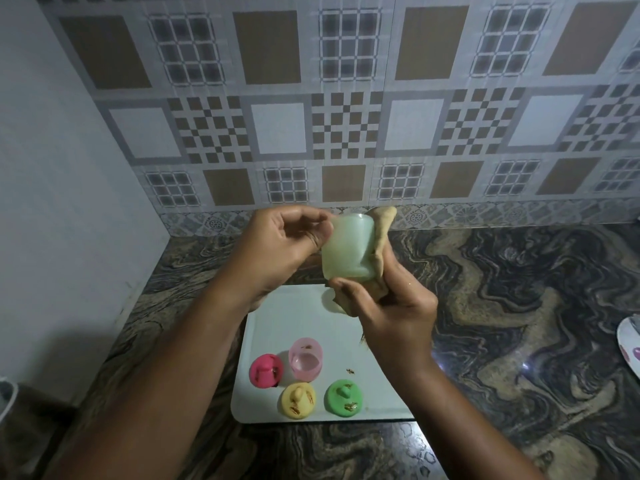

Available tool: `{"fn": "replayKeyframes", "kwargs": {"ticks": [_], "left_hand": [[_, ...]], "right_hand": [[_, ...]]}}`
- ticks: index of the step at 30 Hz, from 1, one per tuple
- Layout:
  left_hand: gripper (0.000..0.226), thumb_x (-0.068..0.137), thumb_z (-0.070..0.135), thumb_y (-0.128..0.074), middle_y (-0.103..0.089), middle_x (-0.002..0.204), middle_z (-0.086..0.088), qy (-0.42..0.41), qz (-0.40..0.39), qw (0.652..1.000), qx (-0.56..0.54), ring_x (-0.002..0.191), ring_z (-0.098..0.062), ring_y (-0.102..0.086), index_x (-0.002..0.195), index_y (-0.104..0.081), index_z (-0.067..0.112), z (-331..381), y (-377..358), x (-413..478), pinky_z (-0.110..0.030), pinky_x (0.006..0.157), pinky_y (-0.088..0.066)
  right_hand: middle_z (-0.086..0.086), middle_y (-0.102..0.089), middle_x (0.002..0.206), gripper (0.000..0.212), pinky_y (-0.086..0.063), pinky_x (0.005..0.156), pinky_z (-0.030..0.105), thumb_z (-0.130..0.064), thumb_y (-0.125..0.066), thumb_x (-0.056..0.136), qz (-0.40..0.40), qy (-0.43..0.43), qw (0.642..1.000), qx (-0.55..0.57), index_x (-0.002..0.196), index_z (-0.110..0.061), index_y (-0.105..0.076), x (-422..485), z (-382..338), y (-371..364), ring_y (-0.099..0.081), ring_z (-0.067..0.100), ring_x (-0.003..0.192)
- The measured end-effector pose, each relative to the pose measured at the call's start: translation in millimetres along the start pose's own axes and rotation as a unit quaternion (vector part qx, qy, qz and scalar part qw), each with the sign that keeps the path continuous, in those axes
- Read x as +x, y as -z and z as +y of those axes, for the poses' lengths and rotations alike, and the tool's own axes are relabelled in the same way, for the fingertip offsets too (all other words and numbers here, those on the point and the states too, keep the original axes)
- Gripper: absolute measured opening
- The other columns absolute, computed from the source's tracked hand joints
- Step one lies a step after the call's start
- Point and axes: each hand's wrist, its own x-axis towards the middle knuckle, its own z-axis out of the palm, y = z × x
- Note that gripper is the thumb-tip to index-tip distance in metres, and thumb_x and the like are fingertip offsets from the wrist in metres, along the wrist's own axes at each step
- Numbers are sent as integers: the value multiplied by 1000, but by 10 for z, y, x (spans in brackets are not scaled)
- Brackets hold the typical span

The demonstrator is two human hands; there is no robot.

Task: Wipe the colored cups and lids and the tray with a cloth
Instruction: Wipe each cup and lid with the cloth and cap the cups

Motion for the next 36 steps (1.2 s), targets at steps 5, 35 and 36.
{"fn": "replayKeyframes", "kwargs": {"ticks": [5,35,36], "left_hand": [[6,83,31,-76,-75,86,9,-70,0,988,139,82,-17,-70,89,-74,32,31,-53,-18,-40,77,-60],[15,83,23,-77,-73,79,21,-85,33,980,174,78,-2,-70,82,-72,38,151,7,-56,-27,73,-60],[15,83,23,-76,-73,80,20,-84,39,981,170,78,-1,-70,83,-72,37,144,5,-58,-28,74,-60]], "right_hand": [[27,-61,134,73,-56,101,31,-32,-86,79,-32,134,981,-138,129,14,-60,-33,109,12,-62,33,126],[31,-54,141,63,-42,109,14,-23,-85,81,-69,147,975,-154,129,11,-62,100,-68,59,-53,19,133],[30,-53,141,65,-41,110,14,-22,-85,80,-73,146,975,-150,130,10,-61,113,-64,60,-53,20,134]]}}
